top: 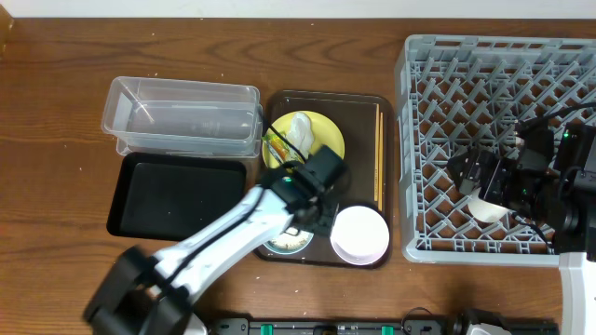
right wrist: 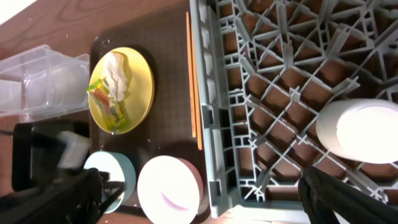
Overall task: Sort waste into correct bins and load items into the dishwasher rack
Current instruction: 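Grasp the blue rice bowl with the left gripper, then tip the blue bowl over the black tray to pour out rice, then set the empty blue bowl back on the brown tray, then grasp the green snack wrapper from the yellow plate with left gripper, then drop the snack wrapper into the clear plastic bin, then grasp the white tissue from the yellow plate with left gripper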
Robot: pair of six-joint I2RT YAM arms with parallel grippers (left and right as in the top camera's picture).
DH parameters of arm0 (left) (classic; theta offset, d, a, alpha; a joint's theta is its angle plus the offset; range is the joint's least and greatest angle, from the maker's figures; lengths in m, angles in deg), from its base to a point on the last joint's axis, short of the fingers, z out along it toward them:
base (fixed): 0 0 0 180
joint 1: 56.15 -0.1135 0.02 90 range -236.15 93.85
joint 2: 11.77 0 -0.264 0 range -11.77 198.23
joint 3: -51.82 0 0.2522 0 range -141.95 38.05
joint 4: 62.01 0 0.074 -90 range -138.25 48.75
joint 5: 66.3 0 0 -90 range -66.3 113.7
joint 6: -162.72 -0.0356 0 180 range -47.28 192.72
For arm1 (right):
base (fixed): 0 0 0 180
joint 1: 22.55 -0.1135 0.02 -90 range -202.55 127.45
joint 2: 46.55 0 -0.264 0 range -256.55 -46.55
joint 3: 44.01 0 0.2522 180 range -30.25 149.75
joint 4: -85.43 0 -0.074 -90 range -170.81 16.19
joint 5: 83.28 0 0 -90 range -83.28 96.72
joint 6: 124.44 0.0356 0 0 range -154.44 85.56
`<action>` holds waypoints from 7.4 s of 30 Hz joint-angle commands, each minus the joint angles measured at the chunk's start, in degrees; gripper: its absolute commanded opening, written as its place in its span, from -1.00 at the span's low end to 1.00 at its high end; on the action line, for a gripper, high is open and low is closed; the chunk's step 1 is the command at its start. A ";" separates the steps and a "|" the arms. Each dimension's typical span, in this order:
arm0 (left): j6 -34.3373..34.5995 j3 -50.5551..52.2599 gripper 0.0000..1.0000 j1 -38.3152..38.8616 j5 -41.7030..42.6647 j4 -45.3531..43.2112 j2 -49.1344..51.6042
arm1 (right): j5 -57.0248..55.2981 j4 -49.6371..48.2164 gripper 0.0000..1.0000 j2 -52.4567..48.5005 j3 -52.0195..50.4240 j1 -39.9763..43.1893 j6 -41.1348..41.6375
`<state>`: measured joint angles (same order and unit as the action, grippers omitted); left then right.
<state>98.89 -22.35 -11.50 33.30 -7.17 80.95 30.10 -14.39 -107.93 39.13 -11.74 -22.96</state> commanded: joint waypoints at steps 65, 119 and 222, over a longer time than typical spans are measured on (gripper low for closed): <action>-36.44 4.96 -0.88 -70.03 80.54 12.90 1.01 | -2.34 1.31 0.98 0.00 0.55 0.37 -0.85; 1.79 6.97 -0.88 -17.59 6.08 1.57 -12.90 | -2.38 2.08 0.98 -0.02 0.55 0.37 -0.87; -16.55 -13.88 -0.35 -13.25 -10.08 -18.03 24.24 | -2.36 2.60 0.99 -0.76 0.13 0.37 -1.29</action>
<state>82.98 -36.23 -25.40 22.48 -25.35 102.94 27.71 -11.81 -108.11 39.13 -11.74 -23.39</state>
